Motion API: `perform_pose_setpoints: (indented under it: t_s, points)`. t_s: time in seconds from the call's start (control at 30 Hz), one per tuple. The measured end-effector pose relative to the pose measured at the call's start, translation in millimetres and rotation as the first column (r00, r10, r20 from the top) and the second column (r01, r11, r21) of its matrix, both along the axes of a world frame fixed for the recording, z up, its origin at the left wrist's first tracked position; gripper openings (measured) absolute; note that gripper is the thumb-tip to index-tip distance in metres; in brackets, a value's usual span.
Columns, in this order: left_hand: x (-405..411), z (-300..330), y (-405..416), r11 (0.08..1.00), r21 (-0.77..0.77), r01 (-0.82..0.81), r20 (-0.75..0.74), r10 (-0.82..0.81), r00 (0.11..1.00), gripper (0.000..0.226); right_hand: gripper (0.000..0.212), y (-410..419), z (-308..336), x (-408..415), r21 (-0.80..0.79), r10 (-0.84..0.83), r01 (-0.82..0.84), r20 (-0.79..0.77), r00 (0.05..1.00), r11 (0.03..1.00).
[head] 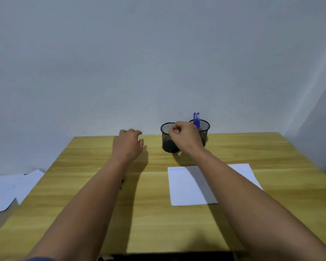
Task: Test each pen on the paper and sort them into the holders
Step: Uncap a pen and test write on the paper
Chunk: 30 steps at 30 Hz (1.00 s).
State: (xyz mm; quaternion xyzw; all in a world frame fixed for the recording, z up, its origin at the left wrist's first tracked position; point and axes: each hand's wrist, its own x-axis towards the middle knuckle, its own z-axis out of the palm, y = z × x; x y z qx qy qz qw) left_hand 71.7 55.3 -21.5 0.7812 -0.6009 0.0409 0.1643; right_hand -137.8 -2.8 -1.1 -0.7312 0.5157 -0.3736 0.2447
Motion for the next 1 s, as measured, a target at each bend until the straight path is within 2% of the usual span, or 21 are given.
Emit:
perform_pose_setpoints:
  t_s: [0.17, 0.27, 0.4, 0.5, 0.67, 0.8, 0.93, 1.0]
  points:
    - [55.4, -39.6, 39.1, 0.978, 0.204, -0.035, -0.012, 0.038, 0.999, 0.04, 0.013, 20.6, -40.1, 63.5, 0.206, 0.248, -0.211, -0.173, 0.953, 0.955]
    - [73.9, -61.5, 47.0, 0.976, 0.213, -0.034, -0.066, 0.049, 0.997, 0.043, 0.018, 32.2, -56.7, 97.2, 0.299, 0.32, -0.253, -0.2, 0.926, 0.92]
    - [86.4, -77.1, 48.5, 0.991, 0.13, -0.017, -0.074, 0.027, 0.997, 0.045, 0.026, 41.2, -70.2, 132.8, 0.342, 0.31, -0.208, -0.277, 0.91, 0.916]
    - [90.3, -83.3, 47.5, 0.996, 0.087, -0.011, -0.076, 0.018, 0.997, 0.044, 0.03, 38.5, -69.5, 145.0, 0.311, 0.277, -0.162, -0.374, 0.885, 0.937]
    - [88.2, -82.9, 46.6, 0.996, 0.091, -0.006, -0.068, 0.012, 0.998, 0.044, 0.025, 31.4, -60.2, 134.7, 0.217, 0.204, -0.103, -0.515, 0.832, 0.971]
    - [78.4, -67.2, 46.6, 0.998, 0.056, 0.002, -0.054, 0.001, 0.999, 0.05, 0.027, 25.4, -51.3, 107.4, 0.238, 0.217, -0.125, -0.417, 0.883, 0.963]
    - [52.8, -39.9, 44.2, 0.988, -0.06, 0.144, -0.045, -0.147, 0.988, 0.066, 0.016, 17.9, -40.2, 71.6, 0.38, 0.346, -0.32, 0.0, 0.938, 0.868]
    - [40.1, -28.3, 44.2, 0.973, -0.141, 0.184, -0.044, -0.192, 0.98, 0.065, 0.018, 20.2, -29.2, 48.5, 0.378, 0.346, -0.369, 0.13, 0.929, 0.849]
